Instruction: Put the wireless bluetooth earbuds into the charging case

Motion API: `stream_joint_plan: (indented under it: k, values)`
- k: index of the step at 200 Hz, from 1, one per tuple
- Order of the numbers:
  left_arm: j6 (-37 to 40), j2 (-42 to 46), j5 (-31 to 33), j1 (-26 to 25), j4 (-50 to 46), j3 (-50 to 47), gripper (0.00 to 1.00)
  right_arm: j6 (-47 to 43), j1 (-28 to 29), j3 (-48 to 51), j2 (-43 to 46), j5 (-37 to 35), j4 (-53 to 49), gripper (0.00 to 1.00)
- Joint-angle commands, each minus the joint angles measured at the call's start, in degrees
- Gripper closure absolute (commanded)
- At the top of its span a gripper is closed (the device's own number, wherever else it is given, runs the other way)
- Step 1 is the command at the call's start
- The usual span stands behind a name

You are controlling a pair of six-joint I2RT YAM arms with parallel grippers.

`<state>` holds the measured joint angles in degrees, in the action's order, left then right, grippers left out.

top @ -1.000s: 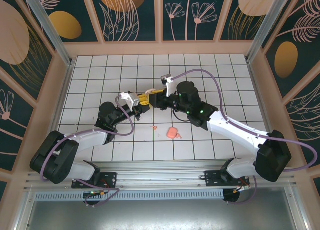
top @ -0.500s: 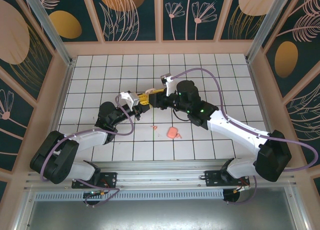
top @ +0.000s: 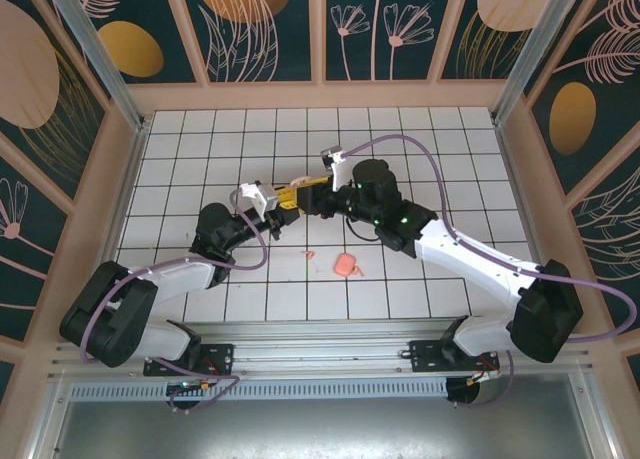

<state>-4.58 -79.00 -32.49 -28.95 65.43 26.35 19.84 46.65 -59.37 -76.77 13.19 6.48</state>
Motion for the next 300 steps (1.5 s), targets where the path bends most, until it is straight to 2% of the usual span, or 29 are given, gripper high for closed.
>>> stream_joint_plan:
  k: [1, 134, 195, 240, 266, 300]
  values:
    - [-0.26, 2.43, -3.70, -0.75, 8.30, 0.99, 0.93, -0.41, -1.39, -2.34, -1.24, -5.08, -3.69, 0.56]
    - [-0.08, 3.32, -3.98, -0.73, 6.37, 1.38, 0.93, 1.08, -1.98, -5.75, -2.87, -2.91, -5.69, 0.55]
    - [-0.63, 3.78, -5.31, -0.75, 4.34, 2.02, 0.92, 0.64, -3.29, -4.12, 1.38, 6.60, -0.47, 0.52]
    - [-0.35, 4.37, -8.50, -0.73, 0.99, 3.37, 0.92, 0.55, -7.49, -2.16, 7.88, 15.66, 0.00, 0.47]
    - [-1.39, 4.61, -11.95, -0.69, -0.22, 4.19, 0.92, -2.27, -10.77, -5.86, 6.75, 20.69, -7.19, 0.43]
    - [-1.31, 4.88, -14.75, -0.74, -3.11, 5.72, 0.92, -7.42, -12.75, -13.83, -0.13, 28.63, -18.33, 0.43]
